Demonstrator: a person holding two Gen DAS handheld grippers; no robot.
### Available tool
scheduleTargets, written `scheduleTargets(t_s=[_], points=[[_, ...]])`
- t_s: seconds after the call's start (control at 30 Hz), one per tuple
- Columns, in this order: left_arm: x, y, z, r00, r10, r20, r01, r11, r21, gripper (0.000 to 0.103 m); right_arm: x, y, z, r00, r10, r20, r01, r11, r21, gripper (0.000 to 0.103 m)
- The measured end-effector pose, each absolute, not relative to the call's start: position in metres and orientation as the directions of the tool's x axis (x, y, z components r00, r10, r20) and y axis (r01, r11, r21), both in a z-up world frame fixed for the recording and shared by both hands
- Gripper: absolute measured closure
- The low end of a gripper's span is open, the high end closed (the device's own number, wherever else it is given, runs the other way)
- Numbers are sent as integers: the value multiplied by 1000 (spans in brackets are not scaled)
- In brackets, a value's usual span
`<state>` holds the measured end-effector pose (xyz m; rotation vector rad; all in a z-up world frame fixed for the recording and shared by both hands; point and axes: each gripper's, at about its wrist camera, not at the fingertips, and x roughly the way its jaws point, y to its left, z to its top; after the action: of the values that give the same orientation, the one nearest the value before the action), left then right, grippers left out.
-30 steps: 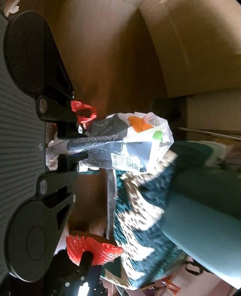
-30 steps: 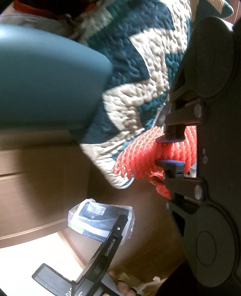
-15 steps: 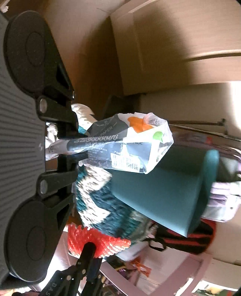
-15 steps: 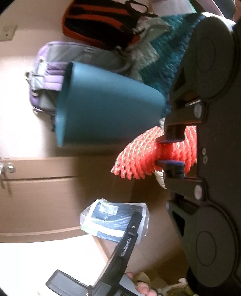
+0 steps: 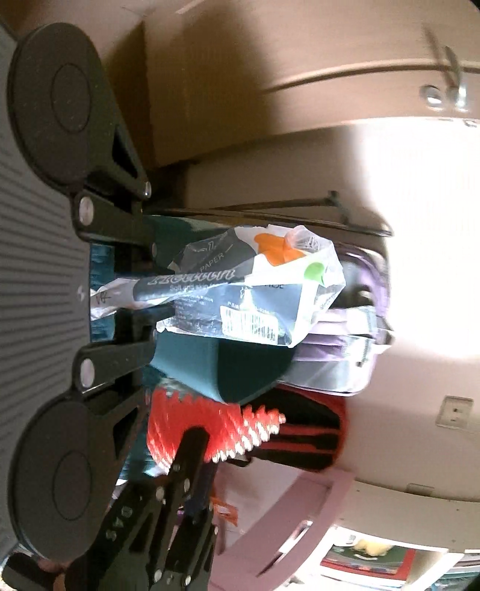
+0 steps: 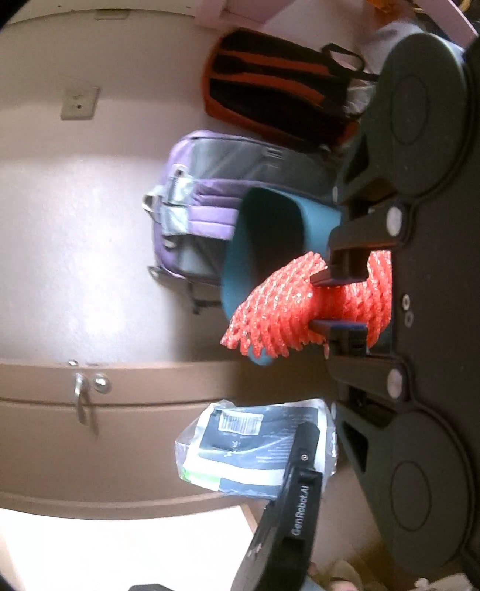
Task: Collect trash
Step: 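Lift the wrapper and orange foam net up to the teal wastebasket with both tools, then open both tools over the wastebasket to drop the wrapper and foam net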
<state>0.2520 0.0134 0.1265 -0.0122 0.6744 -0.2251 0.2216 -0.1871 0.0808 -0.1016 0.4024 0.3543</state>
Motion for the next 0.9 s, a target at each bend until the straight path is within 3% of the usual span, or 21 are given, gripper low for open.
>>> scheduleTargets(t_s=[0.27, 0.67, 0.9], points=[[307, -17, 148, 780, -182, -599, 196, 980, -42, 90, 279, -191, 105, 876, 286, -389, -320, 947, -23, 85], [377, -38, 107, 723, -137, -677, 180, 984, -7, 90, 345, -195, 75, 824, 280, -493, -294, 954, 49, 83], [402, -36, 84, 688, -115, -717, 170, 985, 6, 90, 368, -180, 54, 798, 291, -527, -329, 944, 23, 79]])
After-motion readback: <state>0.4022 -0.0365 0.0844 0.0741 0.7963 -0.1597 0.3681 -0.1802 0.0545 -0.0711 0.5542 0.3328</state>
